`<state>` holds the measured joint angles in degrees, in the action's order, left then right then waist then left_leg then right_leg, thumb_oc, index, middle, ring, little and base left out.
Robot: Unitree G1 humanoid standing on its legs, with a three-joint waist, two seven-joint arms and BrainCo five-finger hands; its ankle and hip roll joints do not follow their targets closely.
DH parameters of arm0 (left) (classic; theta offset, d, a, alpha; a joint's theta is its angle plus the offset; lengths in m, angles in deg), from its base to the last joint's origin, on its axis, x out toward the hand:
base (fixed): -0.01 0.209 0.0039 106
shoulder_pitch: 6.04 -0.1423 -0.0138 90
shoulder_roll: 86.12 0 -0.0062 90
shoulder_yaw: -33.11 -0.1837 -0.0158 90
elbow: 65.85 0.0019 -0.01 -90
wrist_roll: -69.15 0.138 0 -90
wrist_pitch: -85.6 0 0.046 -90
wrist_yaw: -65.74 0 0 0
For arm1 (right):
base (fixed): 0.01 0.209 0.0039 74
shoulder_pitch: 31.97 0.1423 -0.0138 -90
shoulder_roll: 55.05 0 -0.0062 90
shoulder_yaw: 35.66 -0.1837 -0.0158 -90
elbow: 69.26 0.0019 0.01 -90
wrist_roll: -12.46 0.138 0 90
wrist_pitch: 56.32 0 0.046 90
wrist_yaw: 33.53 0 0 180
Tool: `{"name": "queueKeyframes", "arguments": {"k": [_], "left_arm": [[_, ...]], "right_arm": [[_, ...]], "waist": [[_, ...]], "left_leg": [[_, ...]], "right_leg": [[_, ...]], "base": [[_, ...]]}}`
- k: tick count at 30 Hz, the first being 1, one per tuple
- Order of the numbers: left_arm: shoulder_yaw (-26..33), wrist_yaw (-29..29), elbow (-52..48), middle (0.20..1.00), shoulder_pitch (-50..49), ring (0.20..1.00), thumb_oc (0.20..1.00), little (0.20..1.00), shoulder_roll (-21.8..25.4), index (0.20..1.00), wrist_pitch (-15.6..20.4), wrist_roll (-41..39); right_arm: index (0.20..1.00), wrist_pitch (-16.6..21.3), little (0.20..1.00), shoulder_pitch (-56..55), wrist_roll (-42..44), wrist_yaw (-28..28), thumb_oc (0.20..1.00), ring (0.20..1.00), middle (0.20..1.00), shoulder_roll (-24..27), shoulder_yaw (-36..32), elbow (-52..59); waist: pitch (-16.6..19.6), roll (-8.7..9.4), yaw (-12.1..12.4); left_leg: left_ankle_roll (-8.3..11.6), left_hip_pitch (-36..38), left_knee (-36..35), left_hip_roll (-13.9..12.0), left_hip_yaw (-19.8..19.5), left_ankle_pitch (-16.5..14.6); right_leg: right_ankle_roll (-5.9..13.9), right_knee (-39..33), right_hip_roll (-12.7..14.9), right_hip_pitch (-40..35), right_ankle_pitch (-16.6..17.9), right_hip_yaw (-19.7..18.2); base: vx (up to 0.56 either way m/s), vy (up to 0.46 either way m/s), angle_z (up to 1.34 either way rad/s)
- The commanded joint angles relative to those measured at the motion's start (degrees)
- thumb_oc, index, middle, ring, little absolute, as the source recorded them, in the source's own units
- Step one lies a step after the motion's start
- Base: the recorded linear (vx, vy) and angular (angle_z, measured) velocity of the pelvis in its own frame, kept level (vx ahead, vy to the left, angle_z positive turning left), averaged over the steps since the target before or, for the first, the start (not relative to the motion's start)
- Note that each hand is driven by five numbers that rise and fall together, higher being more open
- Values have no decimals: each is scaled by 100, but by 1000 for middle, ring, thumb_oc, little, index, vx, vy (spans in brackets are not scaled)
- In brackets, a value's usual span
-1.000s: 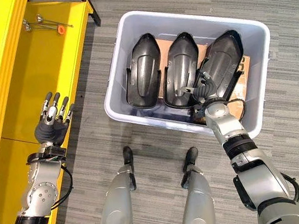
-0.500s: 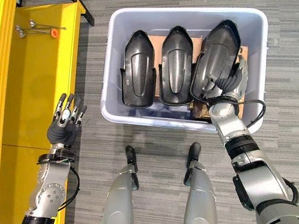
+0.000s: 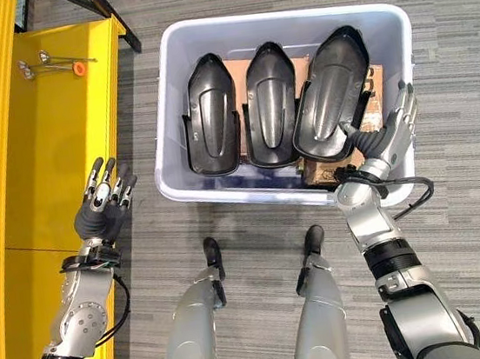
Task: Move parts from the plastic box to the shelf.
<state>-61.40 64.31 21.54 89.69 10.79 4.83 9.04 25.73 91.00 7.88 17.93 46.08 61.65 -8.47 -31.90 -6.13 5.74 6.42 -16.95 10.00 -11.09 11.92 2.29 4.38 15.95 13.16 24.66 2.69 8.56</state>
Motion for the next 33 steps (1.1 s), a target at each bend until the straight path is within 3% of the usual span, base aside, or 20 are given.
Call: {"name": "queueKeyframes", "arguments": {"k": [1,3,5,10,21,25,28,33], "left_arm": [[-34,-244,-201,1000,17,1000,1000,1000,43,1000,150,-62],[-50,-234,-158,1000,48,1000,1000,1000,46,1000,176,-35],[-85,-222,-71,1000,124,1000,1000,1000,90,1000,149,-15],[-161,-249,134,1000,275,1000,1000,1000,93,1000,81,-22],[-283,-177,238,1000,433,1000,1000,1000,217,1000,-53,59],[-315,-254,252,1000,418,1000,1000,1000,220,1000,1,19],[-306,-277,199,1000,340,1000,1000,1000,231,1000,53,36],[-273,-290,135,1000,239,1000,1000,1000,138,1000,135,41]], "right_arm": [[1000,1,1000,148,842,-141,1000,1000,1000,87,-14,-129],[1000,92,1000,201,976,-182,1000,1000,1000,78,5,-337],[1000,-99,1000,360,1075,-376,1000,1000,1000,131,35,-796],[1000,31,1000,914,1449,-596,1000,1000,1000,292,207,-1763],[1000,14,1000,1579,1205,-640,1000,1000,1000,556,399,-2394],[1000,78,1000,1712,325,209,1000,1000,1000,639,454,-2309],[1000,303,1000,1523,-391,385,1000,1000,1000,603,418,-1872],[1000,248,1000,1048,-1294,879,1000,1000,1000,498,546,-1011]], "waist": [[210,-51,40],[210,-55,54],[210,-56,94],[210,-107,198],[210,-175,286],[210,-204,261],[210,-210,216],[210,-206,103]], "left_leg": [[-180,-307,212,20,-143,-169],[-185,-325,221,16,-149,-166],[-188,-371,269,19,-161,-174],[-180,-482,363,39,-212,-166],[-155,-671,505,25,-226,-169],[-156,-691,527,7,-198,-176],[-162,-677,544,15,-189,-196],[-181,-668,519,1,-123,-202]], "right_leg": [[391,419,440,-90,-469,255],[385,435,436,-75,-472,260],[379,484,441,-47,-483,291],[347,612,444,37,-525,356],[324,829,456,252,-565,396],[313,886,438,310,-583,369],[317,898,436,310,-590,337],[316,874,429,360,-574,263]], "base": [[12,-36,0],[9,-36,-1],[5,-57,-1],[4,-18,1],[0,0,0],[0,0,0],[6,31,-4],[-5,35,-1]]}}
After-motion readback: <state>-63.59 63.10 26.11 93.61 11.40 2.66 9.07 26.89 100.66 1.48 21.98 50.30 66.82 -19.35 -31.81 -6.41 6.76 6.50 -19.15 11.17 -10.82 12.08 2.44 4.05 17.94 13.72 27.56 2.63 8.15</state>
